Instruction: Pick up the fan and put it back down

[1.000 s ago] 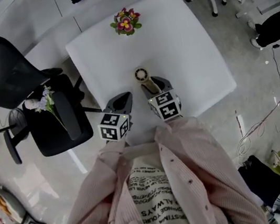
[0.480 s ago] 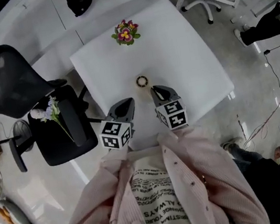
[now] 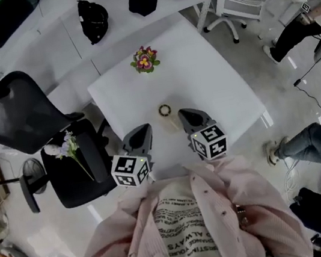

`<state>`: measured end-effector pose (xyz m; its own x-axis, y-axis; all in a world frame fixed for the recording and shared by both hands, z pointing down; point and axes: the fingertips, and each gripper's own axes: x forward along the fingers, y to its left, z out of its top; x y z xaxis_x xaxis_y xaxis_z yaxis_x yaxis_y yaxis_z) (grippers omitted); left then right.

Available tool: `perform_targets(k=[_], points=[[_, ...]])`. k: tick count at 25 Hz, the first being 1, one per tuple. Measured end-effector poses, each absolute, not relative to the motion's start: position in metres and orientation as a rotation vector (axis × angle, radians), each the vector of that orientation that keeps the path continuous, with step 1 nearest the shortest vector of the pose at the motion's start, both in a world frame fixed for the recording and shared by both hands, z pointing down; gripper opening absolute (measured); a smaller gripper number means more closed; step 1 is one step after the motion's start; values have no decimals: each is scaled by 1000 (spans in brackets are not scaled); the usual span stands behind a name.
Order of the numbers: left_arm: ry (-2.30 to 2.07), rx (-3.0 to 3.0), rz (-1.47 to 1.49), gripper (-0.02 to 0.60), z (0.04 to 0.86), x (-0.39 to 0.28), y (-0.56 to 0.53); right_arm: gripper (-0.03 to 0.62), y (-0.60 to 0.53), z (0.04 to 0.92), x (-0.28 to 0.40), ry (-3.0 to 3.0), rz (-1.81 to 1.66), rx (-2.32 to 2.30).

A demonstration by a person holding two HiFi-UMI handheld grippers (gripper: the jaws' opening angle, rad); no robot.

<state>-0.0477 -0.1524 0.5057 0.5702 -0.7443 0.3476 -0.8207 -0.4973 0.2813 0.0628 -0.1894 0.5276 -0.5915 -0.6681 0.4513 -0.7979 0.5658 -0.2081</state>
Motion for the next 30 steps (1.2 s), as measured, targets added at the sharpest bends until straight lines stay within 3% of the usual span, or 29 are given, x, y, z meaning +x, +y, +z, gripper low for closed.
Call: perform_targets(k=[20, 30], points=[[-1529, 2557, 57, 2, 384, -83, -158, 0, -200, 386, 81, -2798, 408, 1354], [-1596, 2543, 29, 2, 375, -91, -157, -2, -195, 358, 89, -2864, 352, 1393]])
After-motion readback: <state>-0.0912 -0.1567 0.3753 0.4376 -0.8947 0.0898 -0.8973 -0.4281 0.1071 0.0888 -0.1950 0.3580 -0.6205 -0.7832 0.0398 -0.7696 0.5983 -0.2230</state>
